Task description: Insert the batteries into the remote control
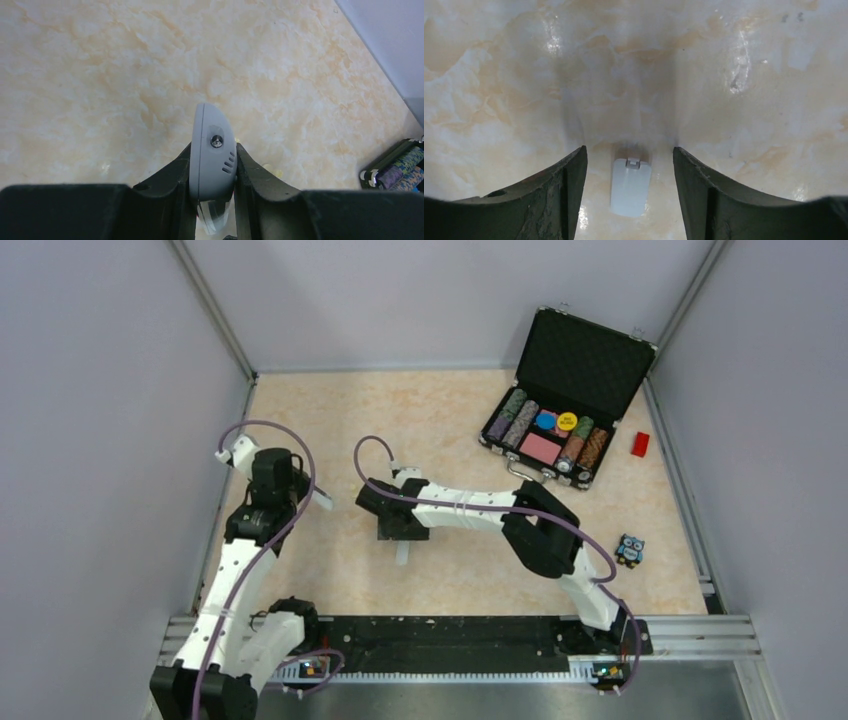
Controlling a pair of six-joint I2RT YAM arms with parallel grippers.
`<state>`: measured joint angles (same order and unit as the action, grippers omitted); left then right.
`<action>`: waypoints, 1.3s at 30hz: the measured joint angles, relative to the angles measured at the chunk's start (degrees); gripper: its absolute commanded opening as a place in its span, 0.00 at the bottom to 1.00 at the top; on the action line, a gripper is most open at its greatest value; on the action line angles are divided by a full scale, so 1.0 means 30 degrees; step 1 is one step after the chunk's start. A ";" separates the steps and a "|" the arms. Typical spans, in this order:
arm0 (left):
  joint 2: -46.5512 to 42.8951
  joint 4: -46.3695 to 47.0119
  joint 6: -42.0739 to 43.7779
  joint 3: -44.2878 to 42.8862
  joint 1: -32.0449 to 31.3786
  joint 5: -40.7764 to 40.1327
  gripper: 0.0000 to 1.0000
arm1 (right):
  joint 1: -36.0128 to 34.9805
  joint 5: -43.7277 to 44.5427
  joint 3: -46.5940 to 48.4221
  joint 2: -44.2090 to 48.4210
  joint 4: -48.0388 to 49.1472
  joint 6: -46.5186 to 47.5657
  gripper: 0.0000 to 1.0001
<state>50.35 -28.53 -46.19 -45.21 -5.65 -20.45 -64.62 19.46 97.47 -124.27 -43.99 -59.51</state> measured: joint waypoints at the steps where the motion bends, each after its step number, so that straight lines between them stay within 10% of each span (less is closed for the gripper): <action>1: -0.0168 -0.0124 0.0080 0.0000 -0.0029 -0.0117 0.00 | -0.0015 0.0073 0.0087 -0.0226 -0.0270 -0.0408 0.61; 17: -0.1428 -0.0656 0.0051 0.0699 -0.1515 -0.2484 0.00 | -0.0197 0.0364 0.0707 -0.0612 -0.3388 -0.3701 0.40; 25: -0.2047 -0.0641 -0.0474 0.1734 -0.1515 -0.2521 0.00 | -0.0197 0.0051 0.0809 -0.0670 -0.3978 -0.4313 0.13; 39: -0.1690 0.1719 -0.1916 0.4415 -0.1530 0.2732 0.00 | 0.1275 0.0415 -0.9049 0.5960 -0.2368 -1.0797 0.21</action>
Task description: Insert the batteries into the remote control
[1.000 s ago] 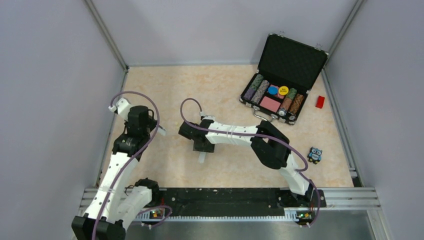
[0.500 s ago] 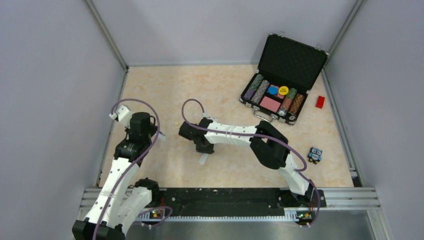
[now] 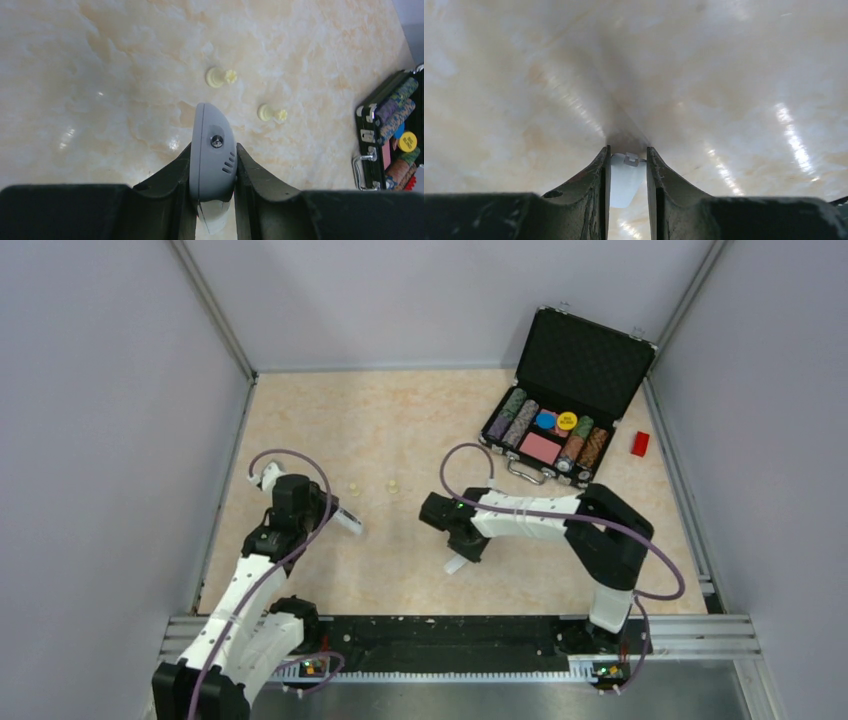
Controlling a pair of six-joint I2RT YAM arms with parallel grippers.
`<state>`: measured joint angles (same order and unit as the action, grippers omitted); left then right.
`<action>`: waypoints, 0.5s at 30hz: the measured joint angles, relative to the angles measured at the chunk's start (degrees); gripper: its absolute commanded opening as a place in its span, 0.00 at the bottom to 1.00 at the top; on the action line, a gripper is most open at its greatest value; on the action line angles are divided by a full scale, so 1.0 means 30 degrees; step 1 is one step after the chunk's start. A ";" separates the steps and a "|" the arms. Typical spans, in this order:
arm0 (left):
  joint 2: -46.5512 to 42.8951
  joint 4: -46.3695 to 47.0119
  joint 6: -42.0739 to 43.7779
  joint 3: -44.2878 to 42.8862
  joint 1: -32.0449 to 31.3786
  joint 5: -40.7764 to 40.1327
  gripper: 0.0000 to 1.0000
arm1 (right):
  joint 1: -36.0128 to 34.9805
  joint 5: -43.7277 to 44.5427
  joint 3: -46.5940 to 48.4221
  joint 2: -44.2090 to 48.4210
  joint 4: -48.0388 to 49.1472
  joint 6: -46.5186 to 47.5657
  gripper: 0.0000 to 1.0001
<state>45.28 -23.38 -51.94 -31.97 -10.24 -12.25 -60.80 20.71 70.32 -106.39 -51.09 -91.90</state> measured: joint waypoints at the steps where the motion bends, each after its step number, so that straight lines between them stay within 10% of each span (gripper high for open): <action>1: 0.0189 0.0364 -0.0182 0.0306 -0.0015 0.0663 0.00 | 0.0226 0.0124 -0.0954 0.0750 -0.0015 -0.0670 0.22; 8: 0.1319 0.3075 -0.0721 0.1705 -0.0131 0.4248 0.00 | 0.0896 0.0976 -0.4510 0.4328 0.0044 -0.4102 0.24; 15: 0.2659 0.7359 -0.0634 0.3235 -0.0219 0.8801 0.00 | 0.1967 0.1719 -0.5107 0.5537 0.2186 -0.1246 0.16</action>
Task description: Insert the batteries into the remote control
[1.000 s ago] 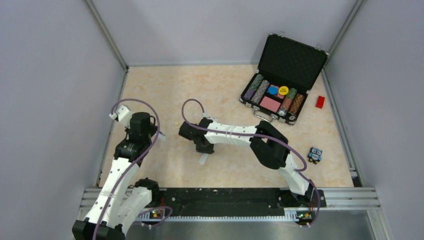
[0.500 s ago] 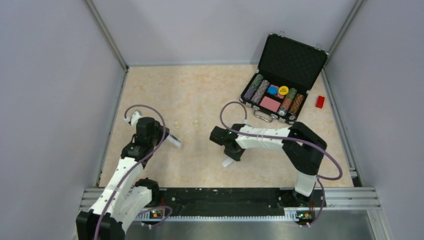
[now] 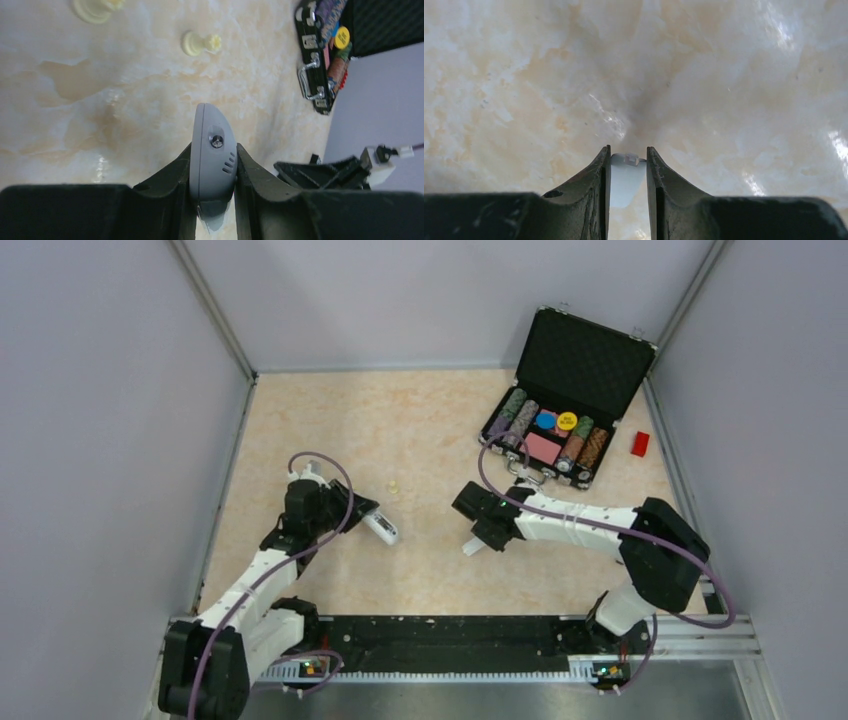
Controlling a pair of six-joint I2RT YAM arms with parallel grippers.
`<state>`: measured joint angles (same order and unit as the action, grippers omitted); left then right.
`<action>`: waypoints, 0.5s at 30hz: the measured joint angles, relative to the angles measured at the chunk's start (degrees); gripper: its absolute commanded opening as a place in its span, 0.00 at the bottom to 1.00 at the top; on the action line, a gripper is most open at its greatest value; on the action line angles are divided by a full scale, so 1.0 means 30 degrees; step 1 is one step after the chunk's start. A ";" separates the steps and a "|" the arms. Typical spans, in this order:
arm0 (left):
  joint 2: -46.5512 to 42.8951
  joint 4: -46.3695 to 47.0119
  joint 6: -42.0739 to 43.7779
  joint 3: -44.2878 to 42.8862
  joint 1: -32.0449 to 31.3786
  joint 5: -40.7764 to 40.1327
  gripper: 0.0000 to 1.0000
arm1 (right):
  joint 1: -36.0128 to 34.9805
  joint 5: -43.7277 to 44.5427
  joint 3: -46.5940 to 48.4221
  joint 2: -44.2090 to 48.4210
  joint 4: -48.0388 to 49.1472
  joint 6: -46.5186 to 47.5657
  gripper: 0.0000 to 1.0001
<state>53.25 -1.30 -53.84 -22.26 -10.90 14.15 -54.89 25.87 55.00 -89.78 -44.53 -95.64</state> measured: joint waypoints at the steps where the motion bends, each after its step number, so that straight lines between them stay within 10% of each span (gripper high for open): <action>1: 0.0240 0.0605 0.0066 0.0160 -0.0022 0.0670 0.00 | 0.0299 0.0036 -0.0102 0.0160 0.0576 0.1224 0.15; 9: 0.2076 0.4218 0.0627 0.0459 -0.0503 0.4539 0.00 | 0.1610 -0.0328 -0.1479 0.2871 0.5136 1.2655 0.12; 15: 0.3322 0.7206 -0.0787 0.1370 -0.3264 0.2375 0.00 | 0.3825 -0.0561 -0.1617 0.4481 0.4153 1.2757 0.12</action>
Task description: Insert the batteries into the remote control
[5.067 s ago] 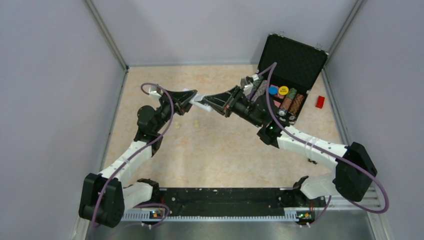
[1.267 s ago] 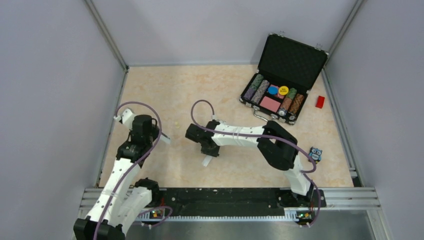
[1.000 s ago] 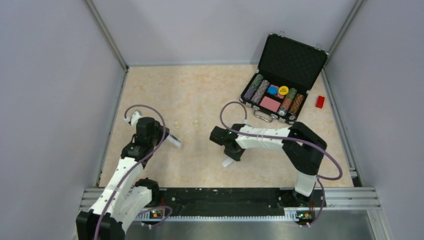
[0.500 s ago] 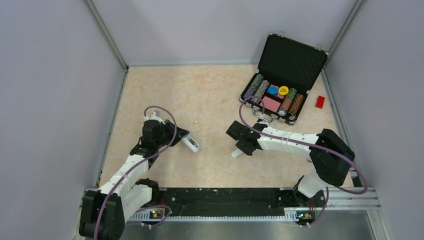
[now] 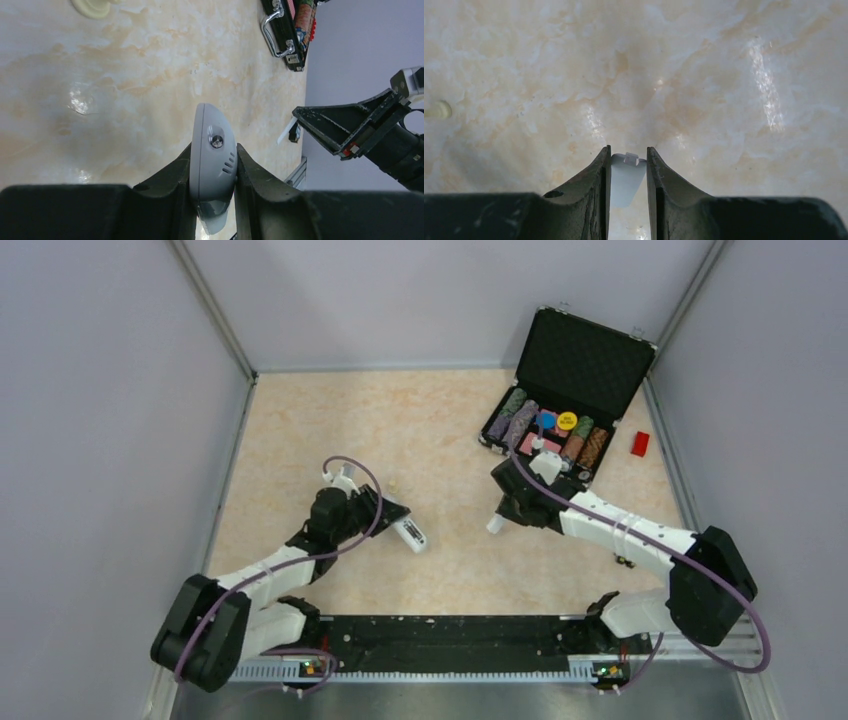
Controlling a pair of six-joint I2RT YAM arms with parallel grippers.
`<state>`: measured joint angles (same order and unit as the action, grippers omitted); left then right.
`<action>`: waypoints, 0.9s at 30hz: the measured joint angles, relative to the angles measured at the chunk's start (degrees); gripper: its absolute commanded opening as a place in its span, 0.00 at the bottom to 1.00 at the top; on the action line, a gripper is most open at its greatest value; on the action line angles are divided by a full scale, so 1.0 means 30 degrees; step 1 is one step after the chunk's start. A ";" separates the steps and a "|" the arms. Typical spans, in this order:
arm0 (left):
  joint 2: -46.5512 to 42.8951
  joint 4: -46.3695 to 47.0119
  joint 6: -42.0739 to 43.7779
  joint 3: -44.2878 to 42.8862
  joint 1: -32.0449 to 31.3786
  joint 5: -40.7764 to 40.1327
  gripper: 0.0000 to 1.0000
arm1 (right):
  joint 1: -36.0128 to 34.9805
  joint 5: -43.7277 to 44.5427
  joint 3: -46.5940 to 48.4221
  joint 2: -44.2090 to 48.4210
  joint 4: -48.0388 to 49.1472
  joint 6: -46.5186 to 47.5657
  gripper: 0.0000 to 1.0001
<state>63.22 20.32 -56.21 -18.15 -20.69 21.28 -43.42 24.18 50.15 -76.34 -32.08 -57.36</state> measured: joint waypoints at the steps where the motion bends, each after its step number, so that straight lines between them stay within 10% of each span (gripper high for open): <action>1: 0.0248 0.0911 -0.0605 0.0379 -0.0750 -0.0925 0.00 | 0.0255 -0.0007 -0.0095 0.0102 -0.0262 -0.0678 0.12; 10: 0.4204 0.4065 -0.7708 0.1071 -0.5034 -1.0171 0.02 | 0.0408 -0.0998 -0.1013 0.0991 -0.1749 -0.5552 0.12; 27: 0.6288 0.3869 -1.6619 0.0525 -0.8378 -1.5926 0.84 | 0.0692 -0.2244 -0.1494 0.2572 -0.1945 -0.6666 0.11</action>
<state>82.08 31.92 -106.06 -16.58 -45.82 -26.50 -41.34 17.45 45.67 -68.62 -37.91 -77.36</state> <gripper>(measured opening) 0.778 0.263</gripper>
